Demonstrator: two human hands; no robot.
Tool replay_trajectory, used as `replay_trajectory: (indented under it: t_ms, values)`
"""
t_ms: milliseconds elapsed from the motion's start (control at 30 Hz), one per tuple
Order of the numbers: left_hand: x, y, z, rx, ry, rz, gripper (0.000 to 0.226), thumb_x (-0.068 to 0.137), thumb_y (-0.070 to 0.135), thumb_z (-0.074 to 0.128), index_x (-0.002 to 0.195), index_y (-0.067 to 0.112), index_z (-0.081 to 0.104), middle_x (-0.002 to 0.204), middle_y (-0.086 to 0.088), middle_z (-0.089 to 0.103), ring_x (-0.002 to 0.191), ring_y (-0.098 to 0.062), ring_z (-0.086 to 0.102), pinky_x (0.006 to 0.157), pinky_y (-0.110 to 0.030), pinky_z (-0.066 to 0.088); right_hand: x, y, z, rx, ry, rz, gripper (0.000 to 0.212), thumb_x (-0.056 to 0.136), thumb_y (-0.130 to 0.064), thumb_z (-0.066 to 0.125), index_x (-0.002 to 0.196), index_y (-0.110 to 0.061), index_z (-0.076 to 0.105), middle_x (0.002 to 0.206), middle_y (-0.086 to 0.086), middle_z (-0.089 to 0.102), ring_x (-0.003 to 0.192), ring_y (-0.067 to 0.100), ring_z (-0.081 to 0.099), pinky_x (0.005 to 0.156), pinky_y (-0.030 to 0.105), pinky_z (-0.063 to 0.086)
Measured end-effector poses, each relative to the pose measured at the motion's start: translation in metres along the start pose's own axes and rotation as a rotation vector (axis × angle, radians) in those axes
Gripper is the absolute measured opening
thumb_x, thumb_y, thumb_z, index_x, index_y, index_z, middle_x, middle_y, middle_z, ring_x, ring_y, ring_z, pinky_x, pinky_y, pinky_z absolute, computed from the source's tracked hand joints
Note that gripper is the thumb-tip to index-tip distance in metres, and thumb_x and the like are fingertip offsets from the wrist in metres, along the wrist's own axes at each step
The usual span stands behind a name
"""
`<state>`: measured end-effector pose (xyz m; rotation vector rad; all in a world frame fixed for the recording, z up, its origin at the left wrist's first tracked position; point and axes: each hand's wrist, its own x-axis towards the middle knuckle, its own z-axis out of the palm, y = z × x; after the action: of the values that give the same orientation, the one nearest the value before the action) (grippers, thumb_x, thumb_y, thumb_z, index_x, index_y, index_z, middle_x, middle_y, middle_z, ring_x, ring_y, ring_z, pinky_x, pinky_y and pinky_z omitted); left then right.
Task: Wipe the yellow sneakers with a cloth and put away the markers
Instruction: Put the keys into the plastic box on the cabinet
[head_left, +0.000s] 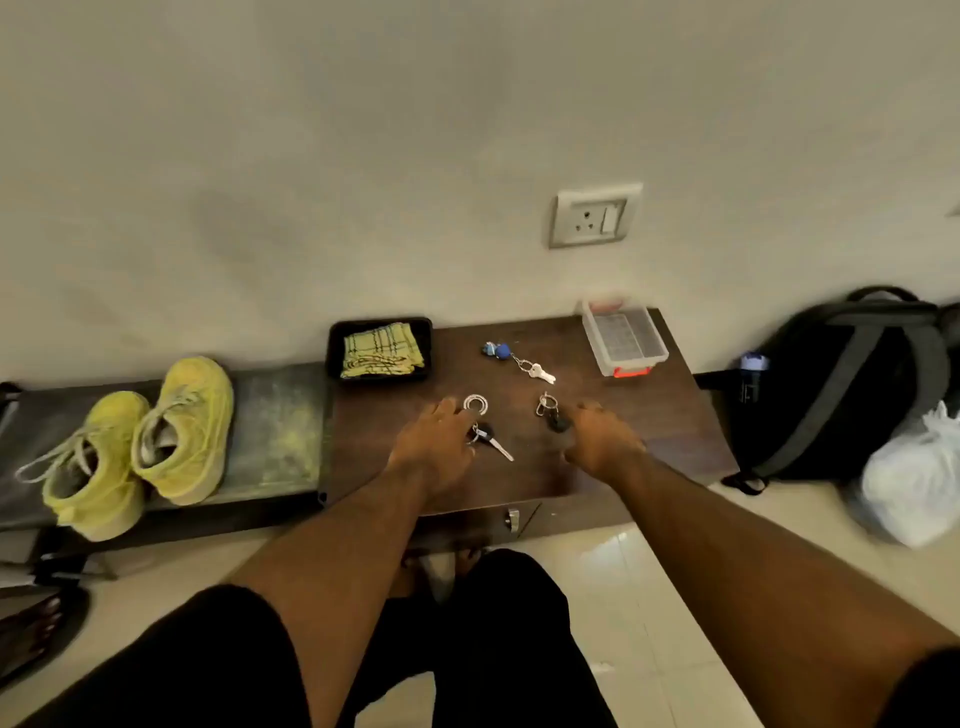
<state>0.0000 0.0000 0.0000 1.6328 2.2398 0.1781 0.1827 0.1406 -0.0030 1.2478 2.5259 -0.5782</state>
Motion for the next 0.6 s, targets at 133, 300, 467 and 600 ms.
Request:
replay_trajectory:
  t_ms: [133,300,467,600]
  values:
    - [0.039,-0.006,0.026,-0.023,-0.123,-0.028,0.055,0.083,0.026,0.061,0.135,0.036,0.046,0.15,0.0,0.027,0.131,-0.025,0.039,0.1,-0.042,0.044,0.031,0.014,0.009,0.053,-0.019,0.018,0.054,0.077,-0.022,0.072,0.127,-0.019,0.053,0.128,0.009,0.046,0.117,0.032,0.05,0.098,0.041,0.045]
    - [0.065,-0.015,0.047,0.138,-0.259,-0.016,0.069,0.086,0.036,0.063,0.146,0.043,0.029,0.159,-0.001,0.012,0.139,-0.026,0.028,0.106,-0.044,0.039,0.057,0.026,0.028,0.071,-0.046,-0.03,0.076,0.08,-0.025,0.071,0.145,-0.028,0.032,0.144,0.005,0.035,0.126,0.032,0.042,0.104,0.043,0.04]
    - [0.079,-0.017,0.048,0.086,-0.257,0.003,0.06,0.079,0.033,0.073,0.135,0.029,0.05,0.138,-0.003,0.038,0.126,-0.025,0.041,0.099,-0.039,0.043,0.064,0.028,0.035,0.019,0.008,-0.062,0.067,0.086,-0.026,0.065,0.145,-0.031,0.032,0.14,0.005,0.04,0.124,0.03,0.04,0.102,0.041,0.04]
    - [0.083,-0.015,0.047,-0.083,-0.238,-0.053,0.039,0.073,0.024,0.079,0.107,0.018,0.062,0.112,-0.002,0.054,0.102,-0.02,0.053,0.079,-0.028,0.042,0.063,0.026,0.034,0.081,0.071,-0.092,0.048,0.086,-0.016,0.064,0.131,-0.024,0.051,0.124,0.005,0.054,0.113,0.027,0.053,0.095,0.037,0.045]
